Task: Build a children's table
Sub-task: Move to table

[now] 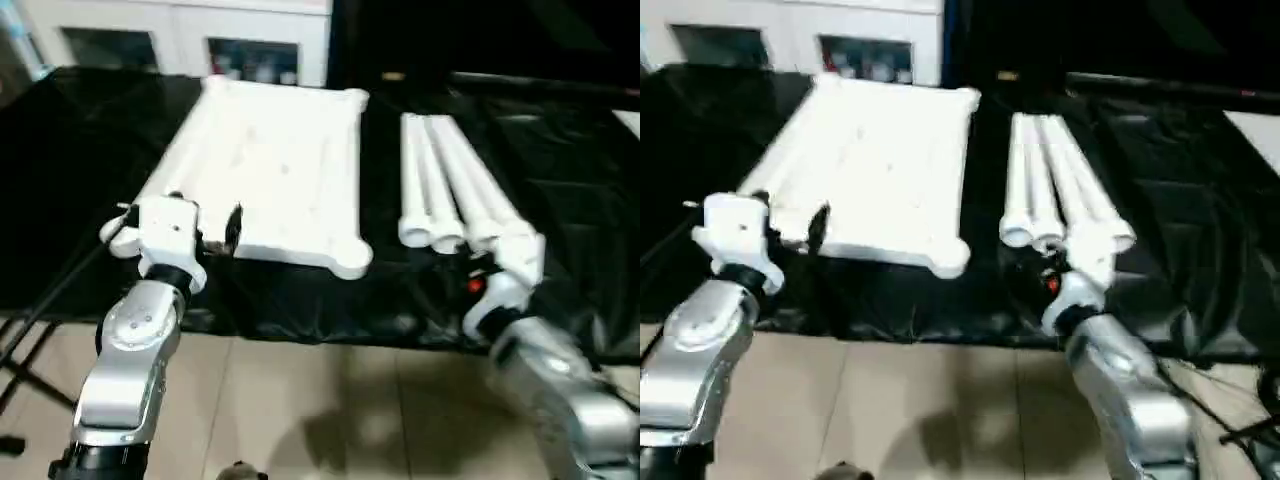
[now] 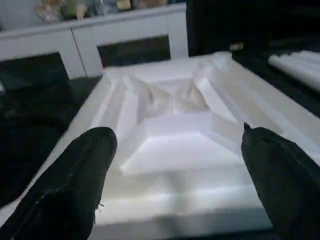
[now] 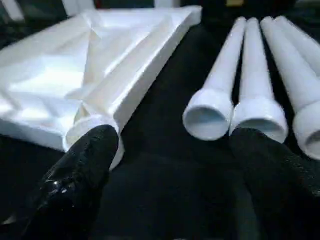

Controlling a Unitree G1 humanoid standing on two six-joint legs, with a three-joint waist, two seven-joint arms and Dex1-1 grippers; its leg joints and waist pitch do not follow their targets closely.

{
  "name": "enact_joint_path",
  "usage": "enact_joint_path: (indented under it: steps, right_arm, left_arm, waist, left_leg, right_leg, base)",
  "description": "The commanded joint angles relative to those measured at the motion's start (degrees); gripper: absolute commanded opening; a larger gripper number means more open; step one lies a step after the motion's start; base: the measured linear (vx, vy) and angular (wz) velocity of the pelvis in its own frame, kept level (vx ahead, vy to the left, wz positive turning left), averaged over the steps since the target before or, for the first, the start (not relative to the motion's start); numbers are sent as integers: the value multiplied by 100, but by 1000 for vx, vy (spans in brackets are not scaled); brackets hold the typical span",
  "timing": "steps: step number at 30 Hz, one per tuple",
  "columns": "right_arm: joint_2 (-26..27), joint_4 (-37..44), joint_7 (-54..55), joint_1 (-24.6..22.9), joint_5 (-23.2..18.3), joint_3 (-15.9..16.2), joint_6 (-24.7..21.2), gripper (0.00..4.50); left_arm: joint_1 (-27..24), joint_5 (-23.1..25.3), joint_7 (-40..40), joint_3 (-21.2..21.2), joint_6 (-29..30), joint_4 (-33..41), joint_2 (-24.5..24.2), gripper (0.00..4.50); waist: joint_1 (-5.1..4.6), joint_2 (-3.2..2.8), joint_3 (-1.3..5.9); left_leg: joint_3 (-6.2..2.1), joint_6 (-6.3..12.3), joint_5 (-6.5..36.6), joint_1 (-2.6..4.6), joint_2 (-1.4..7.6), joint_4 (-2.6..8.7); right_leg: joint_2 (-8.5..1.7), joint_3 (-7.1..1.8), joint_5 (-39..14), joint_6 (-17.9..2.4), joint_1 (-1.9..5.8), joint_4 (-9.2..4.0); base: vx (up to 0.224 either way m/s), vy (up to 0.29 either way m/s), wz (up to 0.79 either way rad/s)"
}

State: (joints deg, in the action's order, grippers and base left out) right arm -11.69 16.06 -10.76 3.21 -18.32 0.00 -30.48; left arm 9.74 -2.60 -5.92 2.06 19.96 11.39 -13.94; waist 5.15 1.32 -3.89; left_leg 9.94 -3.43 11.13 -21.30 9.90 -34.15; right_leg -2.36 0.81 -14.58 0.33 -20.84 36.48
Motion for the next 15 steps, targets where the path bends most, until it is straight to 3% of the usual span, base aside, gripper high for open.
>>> enact_joint_path:
  steps: [1,2,3,4,5,6,7,8,9,10,11,12,13,14,15]
  right_arm:
    - [-32,67,-111,105,92,152,135,405]
    - [33,-38,-205,193,31,278,202,405]
    - [44,-93,-229,221,48,329,257,405]
    - [45,-153,-238,249,111,399,327,405]
    - [109,-261,-232,294,153,468,376,405]
    - [131,-297,-247,304,162,489,381,405]
    - [148,-325,-263,311,172,507,386,405]
    - [132,-336,-354,294,225,594,466,405]
    - [128,-323,-420,253,266,643,540,405]
    - [186,-320,-442,227,216,610,561,405]
    - [243,-335,-436,235,146,555,536,405]
    - [299,-354,-420,250,76,496,499,405]
    - [328,-386,-413,278,34,453,479,405]
    - [333,-466,-409,310,37,459,455,405]
    - [333,-466,-409,310,37,459,455,405]
  left_arm:
    - [16,-18,35,34,134,163,-5,450]
    - [-6,18,-13,83,118,247,-31,450]
    - [-9,41,-30,97,99,246,-35,450]
    - [-24,55,-45,114,88,252,-46,450]
    - [-109,25,-19,185,75,289,-27,450]
    - [-149,4,16,217,82,292,1,450]
    - [-182,-14,50,242,88,294,27,450]
    - [-260,4,116,252,116,295,54,450]
    - [-345,4,101,206,127,353,52,450]
    - [-421,-25,58,163,147,441,50,450]
    - [-459,-34,33,148,163,497,40,450]
    - [-482,-47,14,143,175,540,33,450]
    - [-492,-38,19,149,188,554,26,450]
    - [-497,-38,59,216,197,517,41,450]
    - [-497,-38,59,216,197,517,41,450]
  waist:
    - [71,42,371]
    - [73,40,337]
    - [112,203,305]
    - [108,55,321]
    - [112,-154,266]
    - [134,-204,229]
    - [90,-153,204]
    - [117,-169,238]
    - [84,-112,257]
    - [-40,-206,259]
    - [-73,-176,287]
    - [-73,-135,280]
    - [-58,-106,309]
    - [-37,-64,251]
    - [-27,23,256]
  left_leg:
    - [-160,-81,570,77,279,388]
    - [-148,-72,1076,120,294,427]
    - [-314,335,1134,-201,140,505]
    - [-369,711,1345,-168,110,475]
    - [-415,911,1516,-203,70,428]
    - [-422,810,1782,-119,86,449]
    - [-444,777,1910,-128,81,468]
    - [-494,752,2003,-50,79,507]
    - [-495,784,1997,89,151,528]
    - [-707,601,2588,761,650,663]
    - [-809,609,2805,891,778,740]
    - [-914,897,2742,981,850,768]
    - [-945,1188,2526,1000,819,735]
    - [-770,1521,2299,836,614,702]
    - [-583,1449,2284,699,419,666]
  right_leg:
    - [-509,-228,565,-726,255,-368]
    - [-516,-224,-182,-744,255,-439]
    - [-634,8,-510,-605,508,-511]
    - [-766,145,-1431,-450,566,-683]
    - [-817,434,-2505,-575,753,-933]
    - [-816,523,-2837,-586,750,-1003]
    - [-788,603,-2958,-607,802,-1044]
    - [-682,751,-2744,-666,925,-1058]
    - [-604,740,-2515,-726,856,-1023]
    - [-352,597,-1761,-922,353,-541]
    - [-303,527,-1383,-875,257,-323]
    - [-313,401,-815,-526,59,-35]
    - [-337,356,-641,-338,-13,42]
    - [-416,247,-368,-188,-23,-68]
    - [-508,161,-189,-200,102,-313]
  base:
    - [0,0,0]
    - [0,0,0]
    - [-19,-12,18]
    - [1,-5,45]
    - [1,-5,45]
    - [41,25,59]
    - [66,34,65]
    - [66,34,65]
    - [121,19,69]
    - [162,-2,49]
    - [162,-2,49]
    - [156,-21,19]
    - [117,-38,10]
    - [117,-38,10]
    - [91,-72,14]
